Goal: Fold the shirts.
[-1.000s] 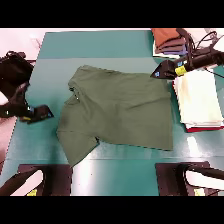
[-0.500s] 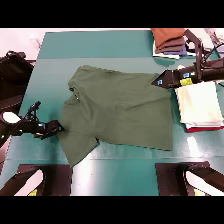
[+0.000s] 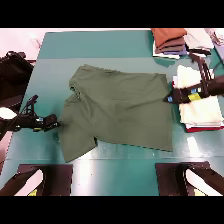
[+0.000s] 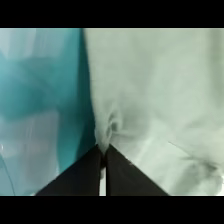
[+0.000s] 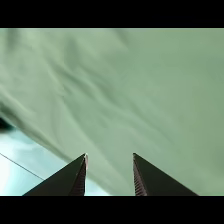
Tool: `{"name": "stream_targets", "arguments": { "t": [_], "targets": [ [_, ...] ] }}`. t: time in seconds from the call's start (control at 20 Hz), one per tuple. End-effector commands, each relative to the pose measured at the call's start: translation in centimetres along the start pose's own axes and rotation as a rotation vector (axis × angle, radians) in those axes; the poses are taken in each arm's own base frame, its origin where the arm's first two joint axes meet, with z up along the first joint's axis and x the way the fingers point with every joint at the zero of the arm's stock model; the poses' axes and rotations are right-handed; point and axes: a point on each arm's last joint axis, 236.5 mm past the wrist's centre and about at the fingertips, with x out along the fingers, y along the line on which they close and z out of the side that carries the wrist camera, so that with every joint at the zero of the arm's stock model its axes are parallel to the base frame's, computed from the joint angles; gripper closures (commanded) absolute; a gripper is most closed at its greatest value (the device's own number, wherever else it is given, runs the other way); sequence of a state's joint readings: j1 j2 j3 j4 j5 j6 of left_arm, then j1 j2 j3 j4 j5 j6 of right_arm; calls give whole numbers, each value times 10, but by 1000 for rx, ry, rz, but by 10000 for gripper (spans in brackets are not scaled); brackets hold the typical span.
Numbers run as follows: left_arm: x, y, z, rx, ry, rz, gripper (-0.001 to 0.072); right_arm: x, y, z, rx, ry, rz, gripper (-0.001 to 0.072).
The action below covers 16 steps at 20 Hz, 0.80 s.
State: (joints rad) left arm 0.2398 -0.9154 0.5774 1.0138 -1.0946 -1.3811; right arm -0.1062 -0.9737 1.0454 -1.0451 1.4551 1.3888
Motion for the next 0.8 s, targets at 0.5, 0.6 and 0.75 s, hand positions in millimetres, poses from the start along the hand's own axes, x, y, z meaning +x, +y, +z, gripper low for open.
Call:
{"name": "stream_targets", "arguments": {
  "t": [0.5,0.6,0.75],
  "targets": [
    [-13,-11,11,62,-14,-15,682,97,-108,-192,616,453,58,287],
    [-13,-11,11,61,-14,-14,682,110,-95,-188,557,495,75,298],
    [-13,-11,10,62,-13,-15,683,121,-90,-172,419,494,30,567]
  ]
}}
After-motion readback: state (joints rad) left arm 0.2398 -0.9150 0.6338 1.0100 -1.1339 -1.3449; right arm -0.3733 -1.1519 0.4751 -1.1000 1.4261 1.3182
